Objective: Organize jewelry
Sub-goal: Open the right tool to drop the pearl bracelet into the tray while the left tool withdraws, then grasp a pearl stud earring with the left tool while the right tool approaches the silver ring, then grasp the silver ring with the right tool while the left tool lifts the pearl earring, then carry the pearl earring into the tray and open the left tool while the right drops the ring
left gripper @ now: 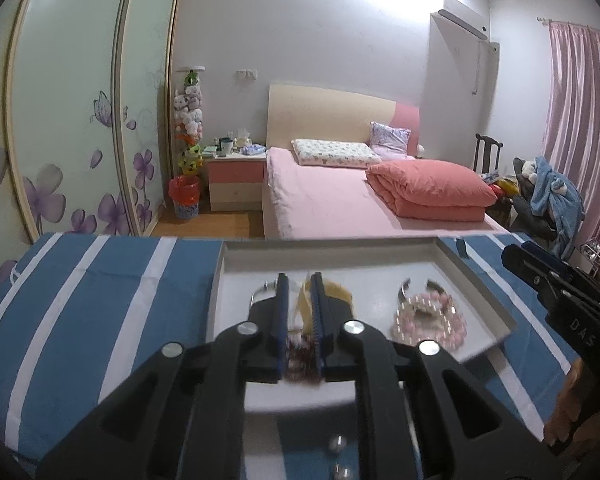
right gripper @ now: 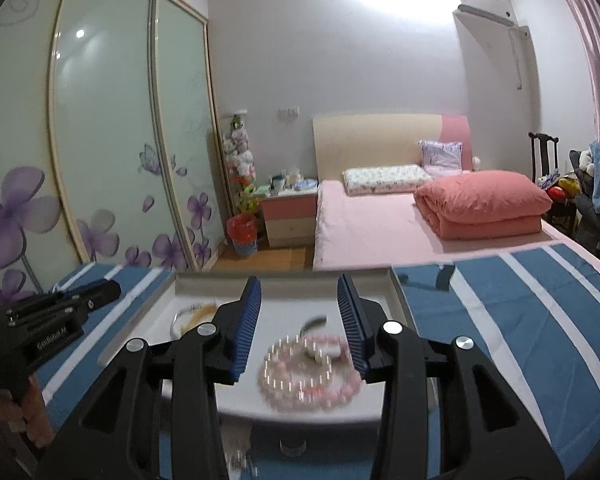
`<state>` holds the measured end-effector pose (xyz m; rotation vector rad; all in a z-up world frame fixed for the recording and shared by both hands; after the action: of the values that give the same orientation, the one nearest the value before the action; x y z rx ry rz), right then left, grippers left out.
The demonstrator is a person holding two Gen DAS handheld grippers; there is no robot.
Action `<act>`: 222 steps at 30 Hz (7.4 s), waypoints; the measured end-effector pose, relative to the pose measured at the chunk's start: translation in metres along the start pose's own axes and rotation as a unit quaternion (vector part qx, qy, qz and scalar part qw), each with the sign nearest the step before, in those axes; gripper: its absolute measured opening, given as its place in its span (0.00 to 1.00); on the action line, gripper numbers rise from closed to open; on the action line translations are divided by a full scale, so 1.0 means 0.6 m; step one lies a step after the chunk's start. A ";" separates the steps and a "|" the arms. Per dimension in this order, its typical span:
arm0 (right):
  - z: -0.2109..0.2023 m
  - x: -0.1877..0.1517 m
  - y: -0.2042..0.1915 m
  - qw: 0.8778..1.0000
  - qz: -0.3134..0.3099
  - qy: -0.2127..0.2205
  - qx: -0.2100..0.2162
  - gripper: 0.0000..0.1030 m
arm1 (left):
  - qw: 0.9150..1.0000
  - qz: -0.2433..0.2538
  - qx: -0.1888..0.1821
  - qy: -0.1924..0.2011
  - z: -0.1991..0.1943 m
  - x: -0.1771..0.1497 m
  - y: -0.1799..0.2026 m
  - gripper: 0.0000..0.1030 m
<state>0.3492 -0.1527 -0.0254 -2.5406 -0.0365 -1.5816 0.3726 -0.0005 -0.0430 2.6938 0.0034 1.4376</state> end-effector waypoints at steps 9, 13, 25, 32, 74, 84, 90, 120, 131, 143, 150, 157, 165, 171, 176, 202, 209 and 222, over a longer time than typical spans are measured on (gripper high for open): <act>-0.039 -0.098 -0.004 0.996 -0.003 -0.089 0.012 0.40 | 0.996 0.016 -0.033 -0.085 -0.029 -0.135 0.016 0.40; -0.046 -0.132 -0.005 0.993 0.002 -0.120 0.010 0.40 | 0.989 0.020 -0.046 -0.136 -0.019 -0.182 0.034 0.42; -0.049 -0.170 0.014 0.989 0.022 -0.145 0.003 0.40 | 0.981 0.026 -0.028 -0.189 0.016 -0.221 0.047 0.42; -0.045 -0.174 0.017 0.988 0.029 -0.150 0.007 0.40 | 0.981 0.037 -0.026 -0.190 0.018 -0.219 0.058 0.32; 0.063 -0.193 -0.007 0.967 -0.025 -0.252 -0.034 0.22 | 0.987 -0.010 -0.010 -0.162 0.002 -0.182 -0.022 0.14; 0.015 -0.213 0.010 0.968 -0.001 -0.248 -0.028 0.22 | 0.987 -0.015 -0.016 -0.157 -0.008 -0.188 -0.021 0.14; -0.021 -0.203 0.024 0.975 0.026 -0.218 -0.026 0.22 | 0.988 -0.018 -0.025 -0.154 -0.021 -0.193 -0.011 0.14; -0.066 -0.147 0.009 0.992 0.007 -0.120 -0.024 0.22 | 0.994 -0.006 -0.040 -0.103 -0.046 -0.167 0.028 0.14; -0.091 -0.080 -0.012 0.998 -0.015 -0.049 -0.020 0.22 | 0.999 0.010 -0.036 -0.036 -0.068 -0.106 0.044 0.14; -0.090 -0.039 -0.029 0.999 -0.032 -0.013 -0.015 0.22 | 0.999 0.025 -0.031 0.005 -0.075 -0.064 0.052 0.14; -0.081 -0.025 -0.037 0.999 -0.043 -0.002 -0.016 0.22 | 0.999 0.024 -0.026 0.014 -0.067 -0.046 0.047 0.14; -0.062 0.005 -0.038 0.998 -0.051 0.019 -0.026 0.22 | 0.999 0.020 -0.024 0.027 -0.044 -0.017 0.041 0.14; -0.027 0.022 -0.036 0.998 -0.050 0.032 -0.031 0.22 | 0.999 0.018 -0.016 0.040 -0.017 0.007 0.034 0.14; 0.003 0.019 -0.032 0.998 -0.049 0.023 -0.035 0.22 | 0.999 0.017 -0.009 0.038 0.010 0.016 0.024 0.14; 0.020 0.013 -0.027 0.998 -0.045 0.015 -0.039 0.22 | 0.999 0.012 -0.005 0.034 0.025 0.016 0.017 0.14; 0.071 0.001 -0.021 0.999 -0.023 -0.014 -0.021 0.42 | 1.000 0.014 -0.008 0.018 0.060 0.005 0.028 0.14; 0.070 0.005 -0.007 1.000 -0.010 -0.012 -0.024 0.42 | 1.000 0.014 -0.014 0.004 0.078 -0.002 0.031 0.14; 0.072 0.000 -0.003 1.000 -0.013 -0.015 -0.022 0.42 | 1.000 0.004 -0.016 -0.017 0.110 -0.009 0.027 0.22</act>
<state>0.3877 -0.1449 -0.0439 -2.6079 -0.0393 -1.5708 0.4239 -0.0217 -0.0828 2.6954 -0.0307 1.3821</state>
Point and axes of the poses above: each gripper's, at about its wrist camera, not at the fingertips, and z roughly the way its jaws point, y to its right, x to its top, the point moved 10 cm from there along z, roughly the way its jaws point, and after that the axes turned 4 degrees about -y, right-handed, at the moved point
